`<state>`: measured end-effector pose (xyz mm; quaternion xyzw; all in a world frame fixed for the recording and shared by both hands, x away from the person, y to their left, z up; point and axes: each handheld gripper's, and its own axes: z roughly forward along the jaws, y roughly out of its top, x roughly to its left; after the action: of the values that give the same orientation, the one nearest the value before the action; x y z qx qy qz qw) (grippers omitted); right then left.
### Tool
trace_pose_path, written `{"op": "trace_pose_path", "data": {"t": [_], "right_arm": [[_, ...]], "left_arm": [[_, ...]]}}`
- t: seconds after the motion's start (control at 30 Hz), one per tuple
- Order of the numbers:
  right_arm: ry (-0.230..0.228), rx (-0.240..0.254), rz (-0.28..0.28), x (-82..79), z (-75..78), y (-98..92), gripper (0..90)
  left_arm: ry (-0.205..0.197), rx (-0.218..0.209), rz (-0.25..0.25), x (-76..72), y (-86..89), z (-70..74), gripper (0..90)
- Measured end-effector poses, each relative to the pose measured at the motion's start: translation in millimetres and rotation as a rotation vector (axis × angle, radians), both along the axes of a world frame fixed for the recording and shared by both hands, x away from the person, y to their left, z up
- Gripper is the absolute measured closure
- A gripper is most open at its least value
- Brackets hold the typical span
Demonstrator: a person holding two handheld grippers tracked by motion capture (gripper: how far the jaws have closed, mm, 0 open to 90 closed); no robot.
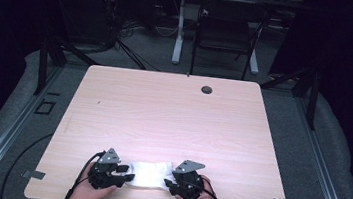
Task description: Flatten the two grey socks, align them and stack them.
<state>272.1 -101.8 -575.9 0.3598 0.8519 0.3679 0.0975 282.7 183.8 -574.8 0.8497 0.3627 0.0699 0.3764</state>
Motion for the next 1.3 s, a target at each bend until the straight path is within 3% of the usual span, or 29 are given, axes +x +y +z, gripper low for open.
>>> {"op": "trace_pose_path", "data": {"t": [0.33, 0.47, 0.77, 0.97, 1.13, 1.3], "right_arm": [[0.009, -0.001, -0.014, 15.5, 0.9, -2.4, 58.6], [0.017, 0.029, -0.032, 23.1, -0.5, -3.8, 58.5], [-0.015, 0.007, -0.047, 35.7, -1.4, -2.5, 57.5], [-0.023, -0.002, -0.050, 35.1, 3.3, -2.2, 52.9], [-0.059, 0.037, -0.075, 31.2, 11.8, -9.0, 48.8], [-0.077, 0.016, -0.090, 27.3, 15.8, -16.7, 44.5]], "left_arm": [[0.004, -0.021, 0.041, 17.0, -2.6, -1.0, 56.0], [0.005, -0.027, 0.056, 24.8, -3.2, -1.6, 55.8], [-0.004, -0.039, 0.085, 35.7, -8.0, -2.9, 55.2], [-0.008, -0.054, 0.091, 33.9, -8.8, -0.8, 47.1], [-0.028, -0.065, 0.093, 30.0, -4.6, 5.1, 43.3], [-0.056, -0.088, 0.119, 25.3, 7.4, 13.7, 41.1]]}}
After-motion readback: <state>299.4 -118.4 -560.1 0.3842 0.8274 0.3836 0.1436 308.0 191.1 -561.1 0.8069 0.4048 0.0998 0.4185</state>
